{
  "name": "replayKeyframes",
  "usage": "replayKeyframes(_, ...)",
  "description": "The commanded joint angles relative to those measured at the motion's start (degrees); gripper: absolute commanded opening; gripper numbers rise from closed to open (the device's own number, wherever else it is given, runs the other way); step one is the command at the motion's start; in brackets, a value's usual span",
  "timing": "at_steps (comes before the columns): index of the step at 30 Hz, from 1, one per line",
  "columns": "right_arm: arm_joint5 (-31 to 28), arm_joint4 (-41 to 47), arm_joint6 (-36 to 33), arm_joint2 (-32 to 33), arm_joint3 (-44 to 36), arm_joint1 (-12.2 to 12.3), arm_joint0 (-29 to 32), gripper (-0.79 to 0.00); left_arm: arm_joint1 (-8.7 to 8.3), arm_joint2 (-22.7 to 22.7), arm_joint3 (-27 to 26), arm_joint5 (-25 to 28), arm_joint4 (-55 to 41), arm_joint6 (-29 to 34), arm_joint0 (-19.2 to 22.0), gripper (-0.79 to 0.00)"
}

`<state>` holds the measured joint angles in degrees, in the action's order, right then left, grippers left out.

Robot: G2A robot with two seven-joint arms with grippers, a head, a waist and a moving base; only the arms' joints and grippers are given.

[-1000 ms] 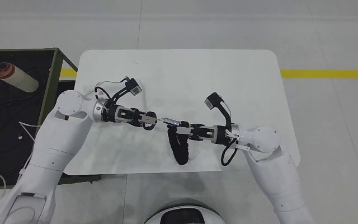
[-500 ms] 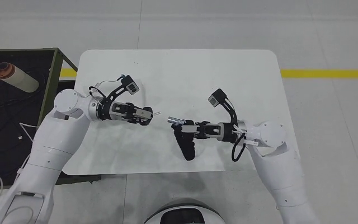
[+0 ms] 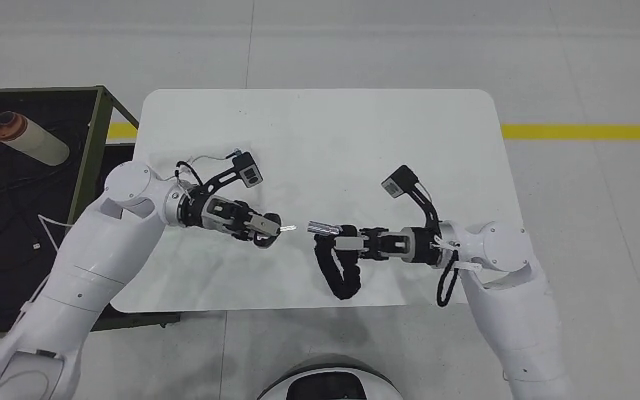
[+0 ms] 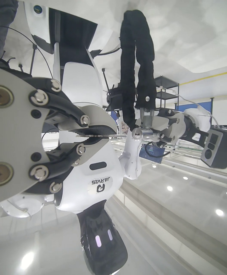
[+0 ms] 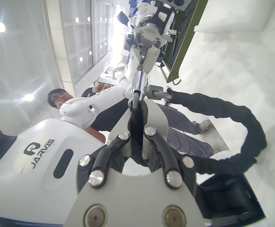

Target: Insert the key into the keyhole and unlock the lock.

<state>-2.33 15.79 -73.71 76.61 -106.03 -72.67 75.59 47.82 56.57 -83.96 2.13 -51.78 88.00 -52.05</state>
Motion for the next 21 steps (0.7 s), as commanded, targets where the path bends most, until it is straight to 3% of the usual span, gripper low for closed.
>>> replayKeyframes(1, -0.02, -1.17, 0.58, 0.0, -0.05, 0.07, -0.32, -0.785, -0.38, -1.21, 0.67, 0.41, -1.67, 0.0, 0.58, -0.785)
replayKeyframes(8, -0.09, -1.36, 1.3, -0.05, -0.6, 0.11, 1.07, -0.785, -0.42, -1.17, -0.02, 0.68, -0.88, -1.11, -0.47, -0.785)
replayKeyframes(12, -0.09, -1.01, 2.21, 0.59, -3.34, 0.47, 3.8, -0.785, -0.84, 2.09, -1.98, 0.2, 0.37, -2.39, -3.13, -0.785)
replayKeyframes(21, 1.83, -1.6, 1.44, -1.33, -3.02, 0.93, 2.38, -0.785, -1.26, 6.06, -6.43, -0.51, 8.21, -1.31, -5.12, -0.785)
